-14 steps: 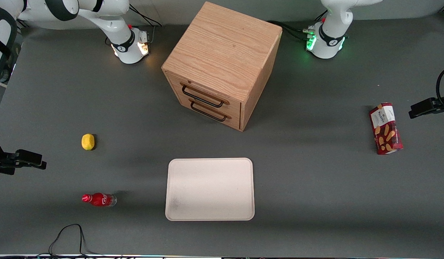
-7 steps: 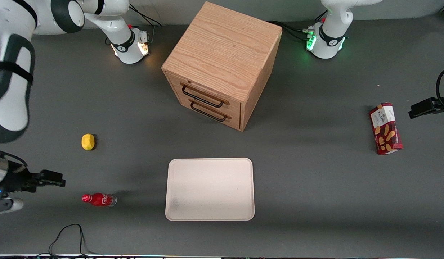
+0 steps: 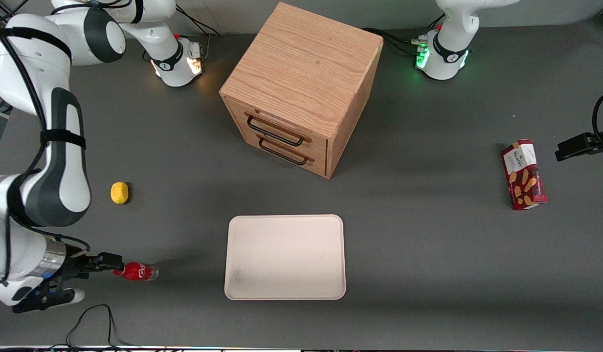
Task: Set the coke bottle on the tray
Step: 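Move the open right gripper down over the red Coca-Cola bottle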
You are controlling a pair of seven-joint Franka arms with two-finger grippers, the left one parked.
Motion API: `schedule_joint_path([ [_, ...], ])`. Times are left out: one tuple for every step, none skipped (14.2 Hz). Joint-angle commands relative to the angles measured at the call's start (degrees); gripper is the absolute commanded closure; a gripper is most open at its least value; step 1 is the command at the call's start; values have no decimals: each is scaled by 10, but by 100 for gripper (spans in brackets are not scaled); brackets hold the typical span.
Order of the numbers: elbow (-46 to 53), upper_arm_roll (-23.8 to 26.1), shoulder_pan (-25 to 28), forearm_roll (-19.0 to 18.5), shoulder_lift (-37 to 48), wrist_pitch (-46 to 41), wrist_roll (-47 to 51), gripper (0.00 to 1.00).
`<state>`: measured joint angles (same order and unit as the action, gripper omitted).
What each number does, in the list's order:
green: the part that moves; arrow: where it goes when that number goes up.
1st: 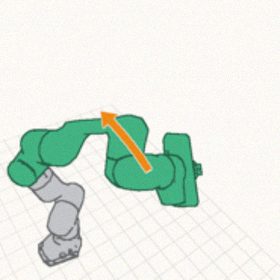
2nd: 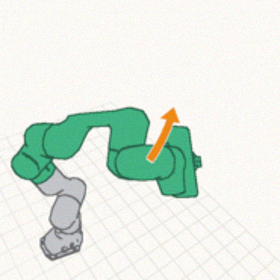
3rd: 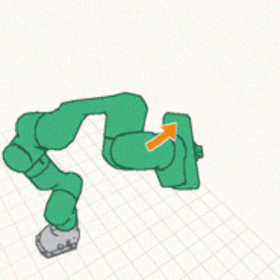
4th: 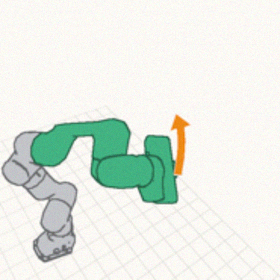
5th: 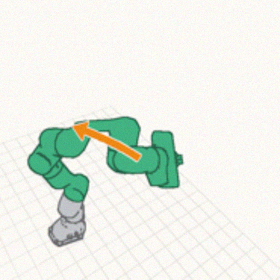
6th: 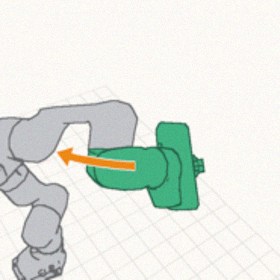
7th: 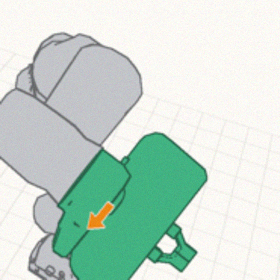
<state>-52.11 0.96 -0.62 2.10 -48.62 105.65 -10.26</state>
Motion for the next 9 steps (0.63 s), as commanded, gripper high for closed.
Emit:
schedule_joint_path([
  [-53, -3, 1, 4, 9, 38, -12, 0],
  [-67, -4, 0, 3, 9, 54, -13, 0],
  [-77, -4, 0, 2, 9, 71, -13, 0],
  [-86, -4, 0, 2, 9, 79, -12, 0],
  [-90, -5, 0, 1, 7, 88, -12, 0],
  [-91, -5, 0, 0, 0, 95, -12, 0],
  [-91, -5, 1, -3, -2, 97, -12, 0],
  [-91, -5, 1, -4, -4, 101, -12, 0],
  [-91, -5, 0, -4, -5, 105, -12, 0],
])
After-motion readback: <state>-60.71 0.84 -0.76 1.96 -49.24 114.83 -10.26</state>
